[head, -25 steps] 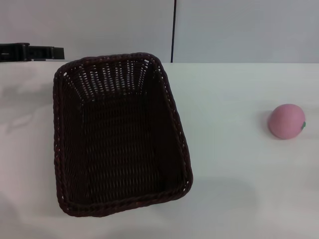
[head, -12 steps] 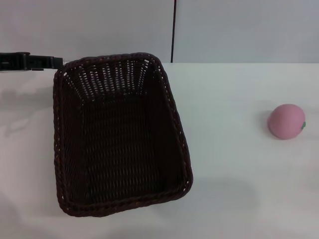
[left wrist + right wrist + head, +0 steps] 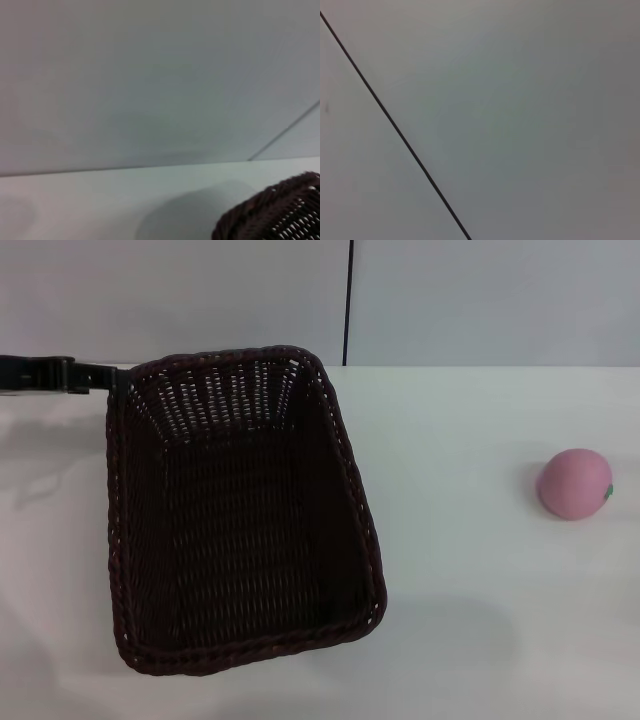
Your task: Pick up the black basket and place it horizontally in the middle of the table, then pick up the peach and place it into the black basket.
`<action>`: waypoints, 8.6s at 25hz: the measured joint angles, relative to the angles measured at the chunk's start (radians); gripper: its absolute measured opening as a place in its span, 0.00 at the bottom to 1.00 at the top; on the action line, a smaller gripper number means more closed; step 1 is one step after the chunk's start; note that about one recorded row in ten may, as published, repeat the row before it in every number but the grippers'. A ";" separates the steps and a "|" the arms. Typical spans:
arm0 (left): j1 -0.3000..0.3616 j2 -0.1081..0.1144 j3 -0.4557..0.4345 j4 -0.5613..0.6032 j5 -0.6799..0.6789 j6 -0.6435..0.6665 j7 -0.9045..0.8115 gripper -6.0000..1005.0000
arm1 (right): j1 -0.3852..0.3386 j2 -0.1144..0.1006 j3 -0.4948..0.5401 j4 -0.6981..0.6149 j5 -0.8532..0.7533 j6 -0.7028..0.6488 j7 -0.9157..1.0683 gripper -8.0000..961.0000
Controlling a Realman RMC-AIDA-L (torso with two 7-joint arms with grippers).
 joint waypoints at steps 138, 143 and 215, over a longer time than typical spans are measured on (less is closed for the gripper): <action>-0.185 -0.041 0.489 0.209 -0.272 0.046 0.621 0.16 | -0.001 -0.002 0.033 -0.001 0.000 0.067 0.000 0.64; -0.156 -0.040 0.489 0.293 -0.267 0.061 0.627 0.16 | -0.001 -0.002 0.041 0.000 0.000 0.067 0.000 0.64; -0.229 -0.059 0.994 0.428 0.248 -0.105 0.051 0.17 | -0.014 -0.003 0.040 0.018 0.000 0.069 -0.008 0.64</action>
